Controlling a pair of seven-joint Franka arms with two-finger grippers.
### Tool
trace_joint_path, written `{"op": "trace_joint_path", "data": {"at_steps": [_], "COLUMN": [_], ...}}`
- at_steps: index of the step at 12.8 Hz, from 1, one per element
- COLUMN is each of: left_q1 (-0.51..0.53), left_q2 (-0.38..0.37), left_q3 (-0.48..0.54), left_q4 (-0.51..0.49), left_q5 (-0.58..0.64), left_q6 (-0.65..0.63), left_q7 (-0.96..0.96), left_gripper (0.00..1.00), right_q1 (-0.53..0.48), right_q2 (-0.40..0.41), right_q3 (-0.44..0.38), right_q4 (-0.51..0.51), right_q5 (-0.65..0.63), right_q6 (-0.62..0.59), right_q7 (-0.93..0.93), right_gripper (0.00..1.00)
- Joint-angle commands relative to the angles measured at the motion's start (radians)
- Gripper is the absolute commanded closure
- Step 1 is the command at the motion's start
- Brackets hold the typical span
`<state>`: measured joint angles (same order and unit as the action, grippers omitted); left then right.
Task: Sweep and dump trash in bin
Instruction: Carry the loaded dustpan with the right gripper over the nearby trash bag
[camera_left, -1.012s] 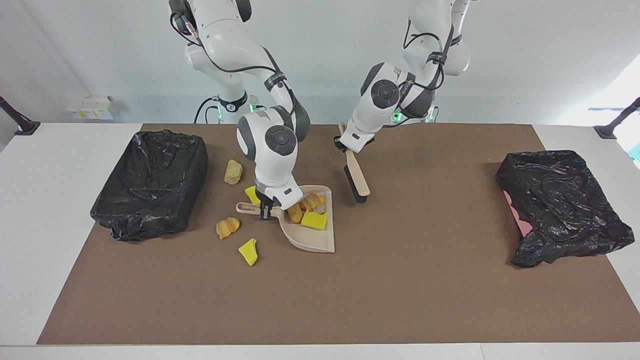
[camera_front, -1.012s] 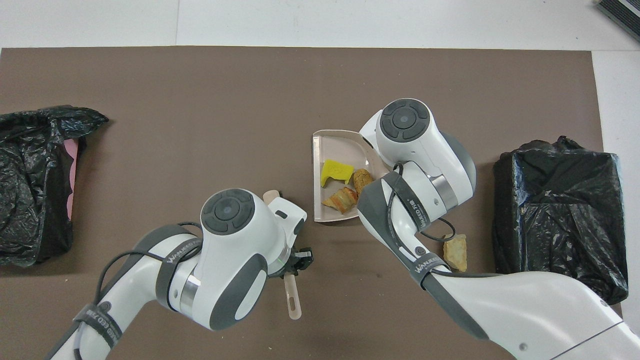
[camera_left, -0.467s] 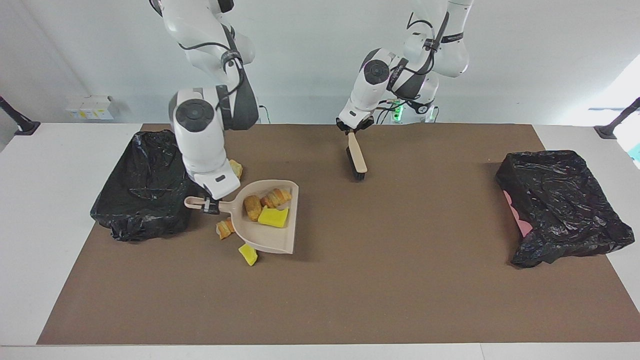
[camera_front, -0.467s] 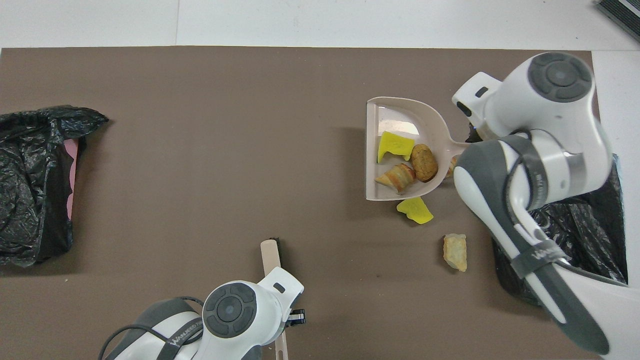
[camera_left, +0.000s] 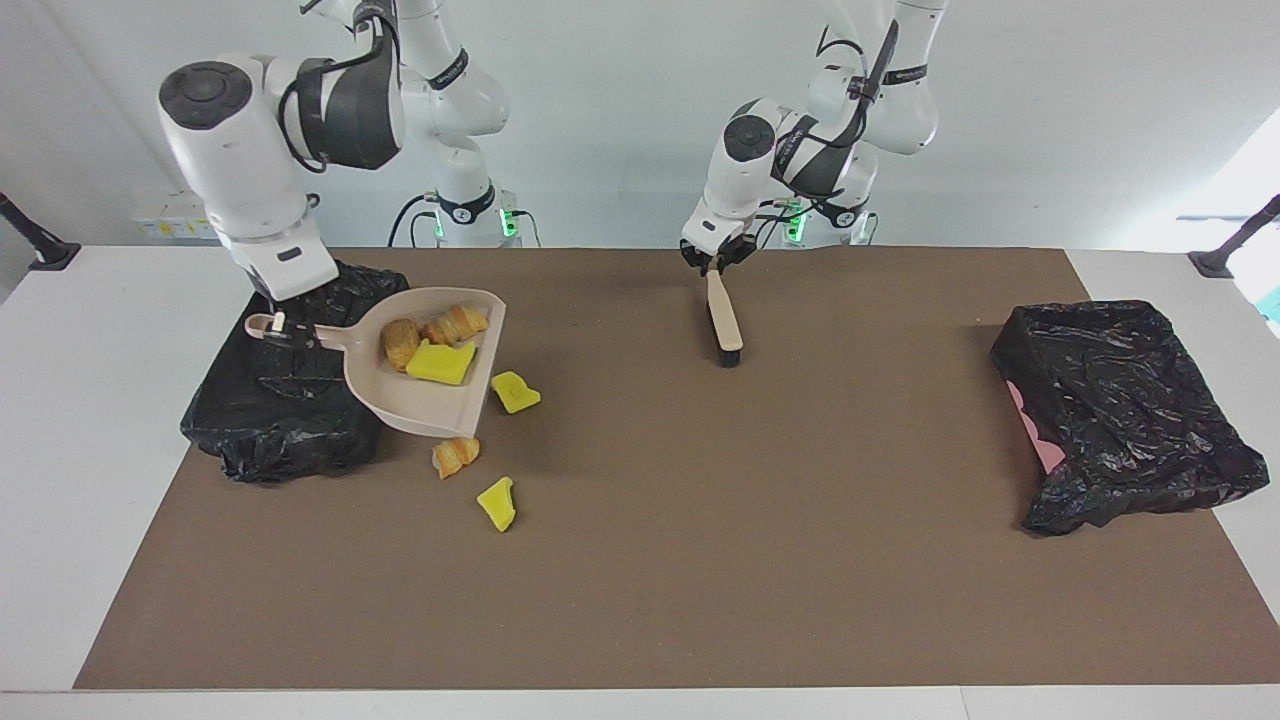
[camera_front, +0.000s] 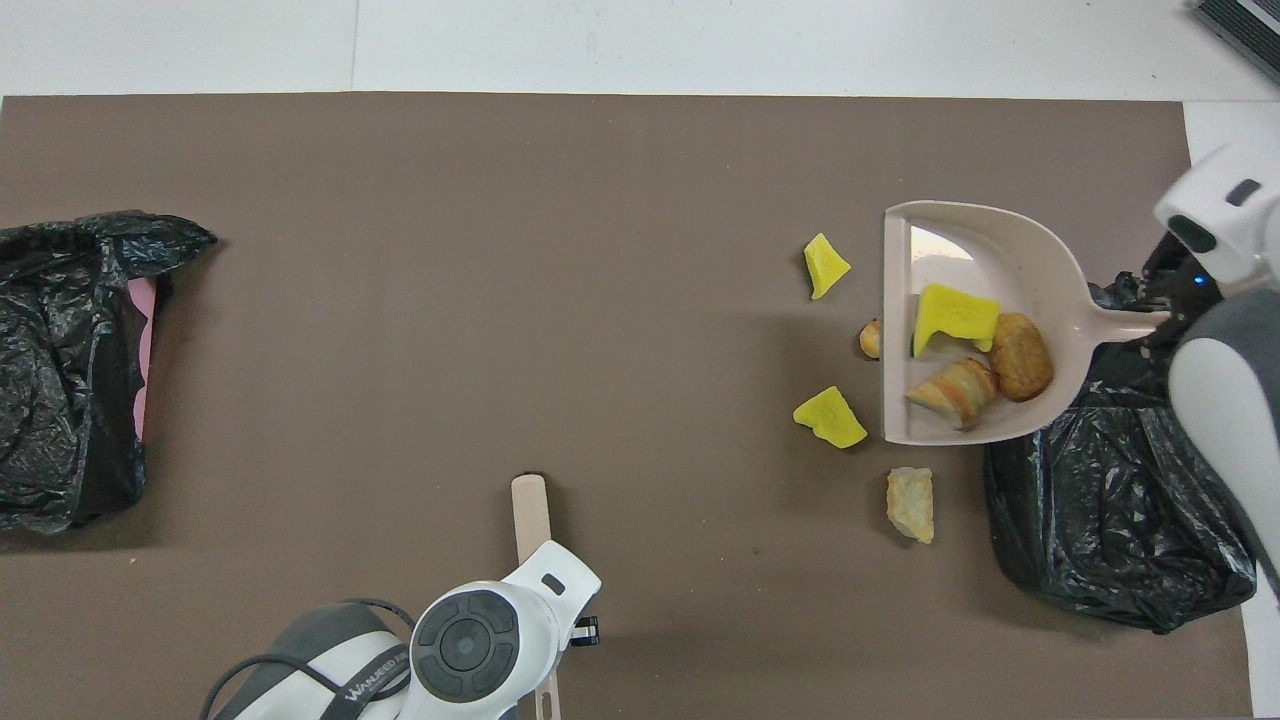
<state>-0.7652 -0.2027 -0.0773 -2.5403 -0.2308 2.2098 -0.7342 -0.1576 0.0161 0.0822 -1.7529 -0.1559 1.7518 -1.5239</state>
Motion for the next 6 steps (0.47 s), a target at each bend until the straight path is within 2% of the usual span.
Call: {"op": "trace_joint_path", "data": {"at_steps": [1, 4, 6], "left_q1": [0.036, 0.128, 0.194], "left_q2": [0.043, 0.045, 0.051], "left_q3": [0.004, 0.002, 0.004], "left_q4": [0.064, 0.136, 0.193], "left_q5": [0.022, 0.047, 0.064], "left_q6": [-0.002, -0.042, -0.053], "left_q7": [-0.01, -0.005, -0.004], "left_gripper": [0.0, 0.0, 0.0], "right_q1": [-0.135, -0.264, -0.3], "right_q2": [-0.134, -0.24, -0.255], "right_q3": [0.007, 0.002, 0.002], "right_q4": [-0.189, -0.362, -0.411], "right_q5": [0.022, -0.011, -0.187], "right_q6": [0.055, 0.216, 0.261], "right_q7": [-0.143, -0.354, -0.368], "right_gripper": [1.0, 1.0, 1.0]}}
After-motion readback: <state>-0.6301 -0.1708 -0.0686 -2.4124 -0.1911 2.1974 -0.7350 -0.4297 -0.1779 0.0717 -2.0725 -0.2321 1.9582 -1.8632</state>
